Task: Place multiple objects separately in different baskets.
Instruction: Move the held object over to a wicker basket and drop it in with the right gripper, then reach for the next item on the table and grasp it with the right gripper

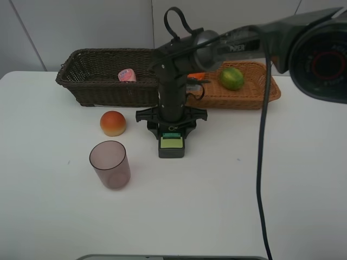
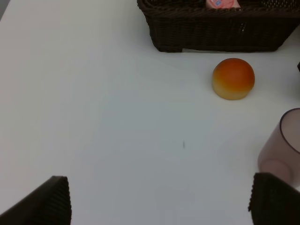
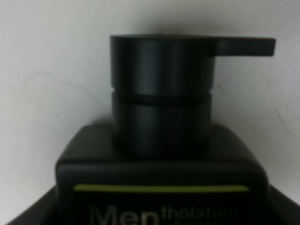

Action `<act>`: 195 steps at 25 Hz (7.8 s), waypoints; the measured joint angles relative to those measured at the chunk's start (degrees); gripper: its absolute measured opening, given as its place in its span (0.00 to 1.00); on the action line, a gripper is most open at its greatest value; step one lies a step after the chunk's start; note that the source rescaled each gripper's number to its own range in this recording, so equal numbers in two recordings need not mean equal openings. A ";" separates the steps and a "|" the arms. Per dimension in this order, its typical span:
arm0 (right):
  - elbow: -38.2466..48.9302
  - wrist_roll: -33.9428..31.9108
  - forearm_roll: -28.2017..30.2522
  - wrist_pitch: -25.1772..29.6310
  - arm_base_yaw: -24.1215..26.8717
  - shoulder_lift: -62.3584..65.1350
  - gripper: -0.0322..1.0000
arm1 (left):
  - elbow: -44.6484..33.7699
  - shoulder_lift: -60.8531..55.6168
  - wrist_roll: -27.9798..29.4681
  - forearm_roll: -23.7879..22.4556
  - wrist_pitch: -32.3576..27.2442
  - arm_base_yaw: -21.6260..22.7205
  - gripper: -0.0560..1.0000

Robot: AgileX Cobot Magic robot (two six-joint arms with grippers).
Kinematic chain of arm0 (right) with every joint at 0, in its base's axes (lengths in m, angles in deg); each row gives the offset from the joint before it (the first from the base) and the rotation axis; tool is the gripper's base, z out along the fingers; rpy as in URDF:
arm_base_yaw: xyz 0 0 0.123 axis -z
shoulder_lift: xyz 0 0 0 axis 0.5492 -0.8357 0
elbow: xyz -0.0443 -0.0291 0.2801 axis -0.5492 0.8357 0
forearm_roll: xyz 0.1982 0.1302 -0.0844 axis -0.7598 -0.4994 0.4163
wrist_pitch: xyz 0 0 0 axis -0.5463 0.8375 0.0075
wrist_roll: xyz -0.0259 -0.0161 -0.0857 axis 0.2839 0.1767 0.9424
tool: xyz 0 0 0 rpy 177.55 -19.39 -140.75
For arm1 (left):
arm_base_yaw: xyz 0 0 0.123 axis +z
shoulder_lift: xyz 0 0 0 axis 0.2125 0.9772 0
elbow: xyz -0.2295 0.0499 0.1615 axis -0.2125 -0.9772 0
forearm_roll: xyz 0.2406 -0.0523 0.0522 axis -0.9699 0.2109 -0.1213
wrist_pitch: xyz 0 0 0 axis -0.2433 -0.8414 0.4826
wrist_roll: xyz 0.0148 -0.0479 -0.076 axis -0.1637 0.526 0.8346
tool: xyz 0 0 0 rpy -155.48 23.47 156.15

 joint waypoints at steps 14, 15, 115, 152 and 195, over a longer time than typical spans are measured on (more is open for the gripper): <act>0.00 1.46 -0.05 1.04 0.00 1.35 0.59 | 0.00 0.00 0.00 0.00 0.00 0.00 0.93; 0.00 2.09 -0.05 1.43 0.00 2.13 0.59 | 0.00 0.00 0.00 0.00 0.00 0.00 0.93; -6.05 20.72 7.04 -17.46 4.64 8.97 0.80 | 0.00 0.00 0.00 0.06 0.00 0.00 0.93; 1.81 35.78 -7.02 10.05 -7.25 18.96 0.80 | 0.00 0.00 0.00 0.06 0.00 0.00 0.93; 1.81 35.72 -8.73 -2.54 -14.80 7.82 0.80 | 0.00 0.00 0.00 0.06 0.00 0.00 0.93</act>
